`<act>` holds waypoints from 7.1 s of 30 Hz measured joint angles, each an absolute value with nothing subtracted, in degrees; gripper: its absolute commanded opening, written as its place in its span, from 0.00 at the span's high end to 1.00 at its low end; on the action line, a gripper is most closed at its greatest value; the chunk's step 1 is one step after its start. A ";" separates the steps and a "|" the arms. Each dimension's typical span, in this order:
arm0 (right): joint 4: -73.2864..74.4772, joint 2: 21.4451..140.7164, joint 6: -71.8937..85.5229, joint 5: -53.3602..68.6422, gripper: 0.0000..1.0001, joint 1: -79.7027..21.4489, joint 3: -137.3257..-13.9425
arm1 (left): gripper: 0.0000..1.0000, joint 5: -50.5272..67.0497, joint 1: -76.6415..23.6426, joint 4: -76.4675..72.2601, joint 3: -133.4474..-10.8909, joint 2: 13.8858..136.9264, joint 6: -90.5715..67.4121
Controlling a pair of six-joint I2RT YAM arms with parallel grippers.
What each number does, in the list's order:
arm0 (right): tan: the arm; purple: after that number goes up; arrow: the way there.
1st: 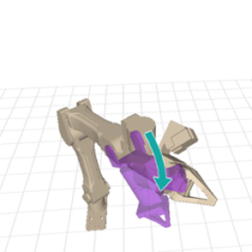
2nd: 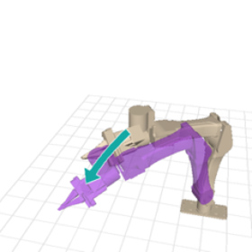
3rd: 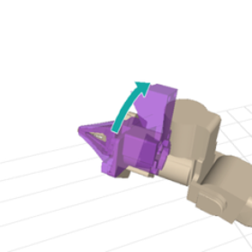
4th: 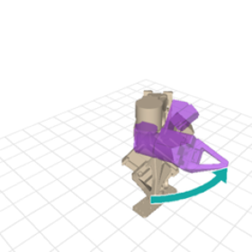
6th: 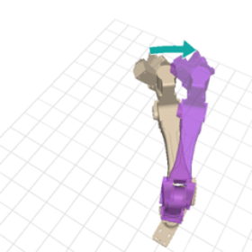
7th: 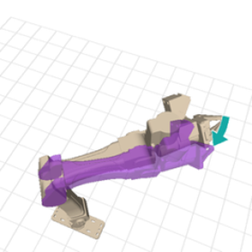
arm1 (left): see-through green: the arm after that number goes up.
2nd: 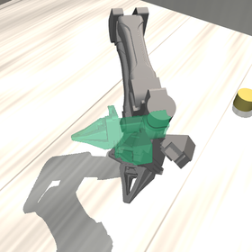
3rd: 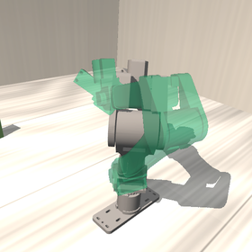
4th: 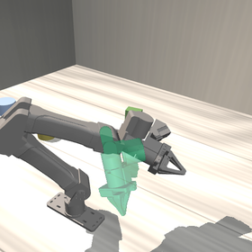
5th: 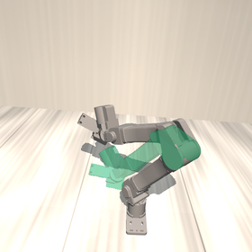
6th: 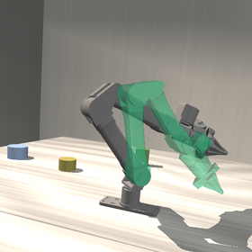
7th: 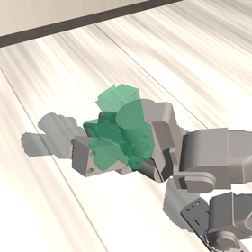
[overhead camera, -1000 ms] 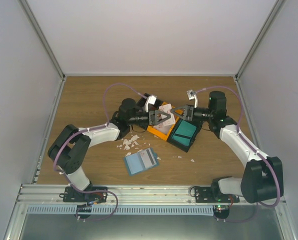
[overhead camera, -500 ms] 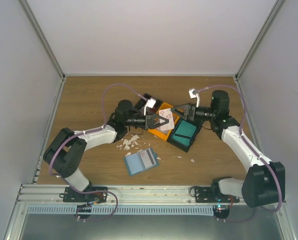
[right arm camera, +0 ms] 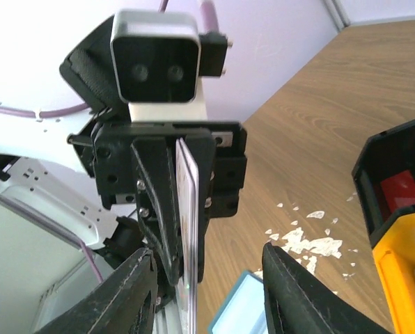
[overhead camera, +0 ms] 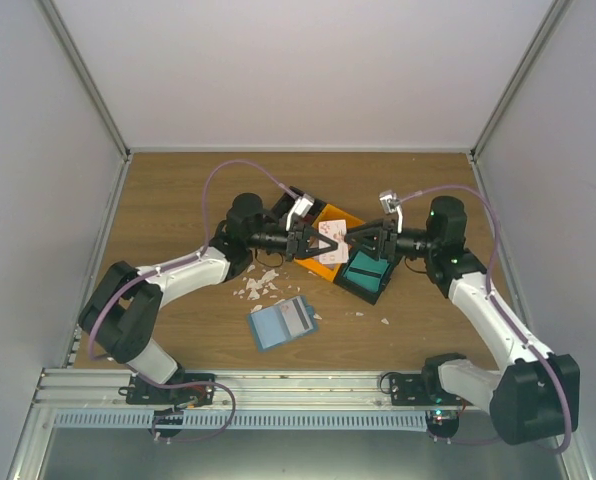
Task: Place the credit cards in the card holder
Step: Pick up the credit card from the storage box, then place the credit card in the storage box.
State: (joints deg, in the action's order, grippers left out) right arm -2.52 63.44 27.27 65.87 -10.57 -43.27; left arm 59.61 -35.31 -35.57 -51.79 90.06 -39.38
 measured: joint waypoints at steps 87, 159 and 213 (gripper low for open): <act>2.61 58.46 17.34 61.54 0.51 -18.06 -43.83 | 1.00 68.01 -29.82 -13.91 -58.63 83.96 -24.80; -0.86 79.05 35.79 59.07 1.00 -15.46 -45.28 | 0.88 66.81 -27.46 -20.21 -63.07 103.20 -39.00; 8.43 74.15 28.47 40.91 0.99 -11.70 -43.51 | 0.32 31.22 -32.93 5.93 -68.51 101.25 -27.44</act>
State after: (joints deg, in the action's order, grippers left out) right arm 8.43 74.15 28.47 40.91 -11.70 -43.51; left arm 31.22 -32.93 5.93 -68.51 101.25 -27.44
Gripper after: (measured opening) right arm 0.013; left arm 0.619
